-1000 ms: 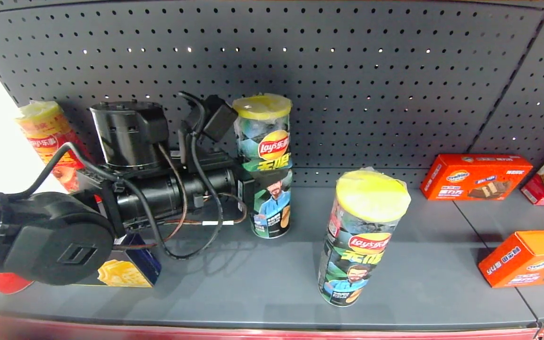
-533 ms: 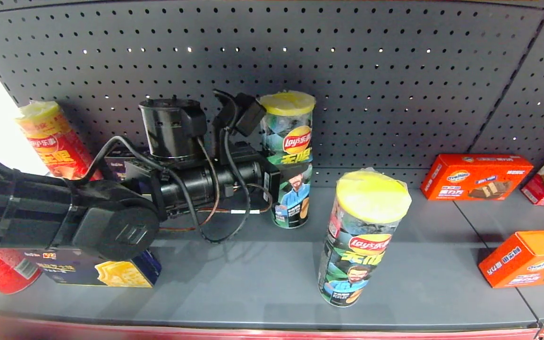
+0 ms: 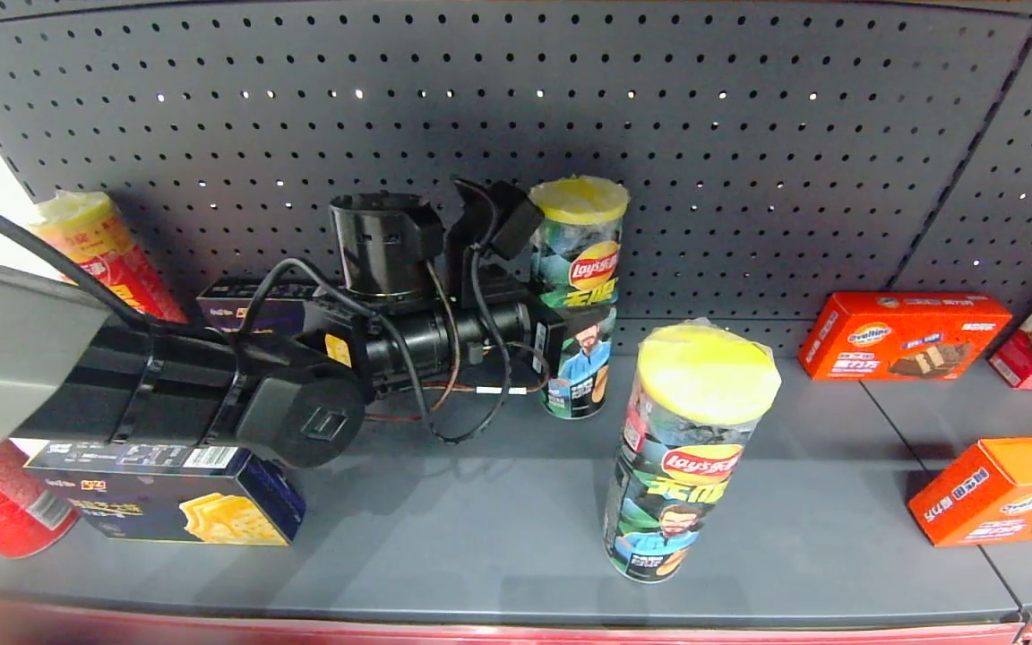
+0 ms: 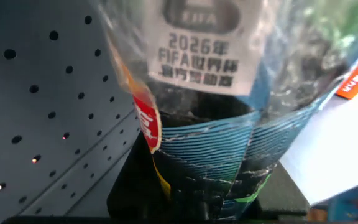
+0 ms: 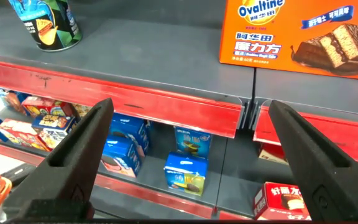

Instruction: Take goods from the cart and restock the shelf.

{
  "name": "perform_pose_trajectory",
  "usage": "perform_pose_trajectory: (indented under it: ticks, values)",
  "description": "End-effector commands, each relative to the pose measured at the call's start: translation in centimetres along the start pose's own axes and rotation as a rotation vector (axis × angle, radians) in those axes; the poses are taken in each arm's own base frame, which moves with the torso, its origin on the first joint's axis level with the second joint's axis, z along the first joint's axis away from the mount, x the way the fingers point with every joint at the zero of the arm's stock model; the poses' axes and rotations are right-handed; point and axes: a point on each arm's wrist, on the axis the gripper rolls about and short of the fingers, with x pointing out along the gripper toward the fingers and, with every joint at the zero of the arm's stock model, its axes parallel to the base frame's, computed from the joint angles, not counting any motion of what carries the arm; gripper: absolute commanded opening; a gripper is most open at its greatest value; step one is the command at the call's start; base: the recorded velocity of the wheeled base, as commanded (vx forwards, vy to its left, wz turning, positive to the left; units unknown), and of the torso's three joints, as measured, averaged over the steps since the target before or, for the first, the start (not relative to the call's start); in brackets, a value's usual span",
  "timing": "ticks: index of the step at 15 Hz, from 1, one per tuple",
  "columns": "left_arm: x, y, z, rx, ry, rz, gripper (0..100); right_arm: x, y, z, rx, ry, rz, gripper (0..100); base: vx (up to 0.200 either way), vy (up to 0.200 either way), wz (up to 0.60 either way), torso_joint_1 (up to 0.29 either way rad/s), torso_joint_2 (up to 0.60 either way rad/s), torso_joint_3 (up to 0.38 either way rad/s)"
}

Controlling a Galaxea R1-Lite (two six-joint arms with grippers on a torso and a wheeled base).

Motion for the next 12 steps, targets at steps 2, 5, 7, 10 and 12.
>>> perform_pose_trajectory:
  ticks: [2, 5, 7, 10, 12]
  values:
    - [1.1, 0.5, -0.9, -0.002, 0.006, -0.003, 0, 0.0, 0.0, 0.0, 0.0, 0.001, 0.0, 100, 0.0, 0.0, 0.0, 0.0, 0.0, 0.0]
    - [1.6, 0.9, -1.7, 0.01, 0.018, -0.006, 0, 0.0, 0.0, 0.0, 0.0, 0.001, 0.0, 100, 0.0, 0.0, 0.0, 0.0, 0.0, 0.0]
    - [1.9, 1.0, -2.2, 0.014, 0.017, -0.004, 0, 0.0, 0.0, 0.0, 0.0, 0.001, 0.0, 100, 0.0, 0.0, 0.0, 0.0, 0.0, 0.0]
    - [2.6, 1.3, -3.2, 0.025, -0.009, -0.002, 0, 0.0, 0.0, 0.0, 0.0, 0.001, 0.0, 100, 0.0, 0.0, 0.0, 0.0, 0.0, 0.0]
    - [2.9, 1.4, -3.5, 0.027, -0.012, -0.002, 0, 0.0, 0.0, 0.0, 0.0, 0.002, 0.0, 100, 0.0, 0.0, 0.0, 0.0, 0.0, 0.0]
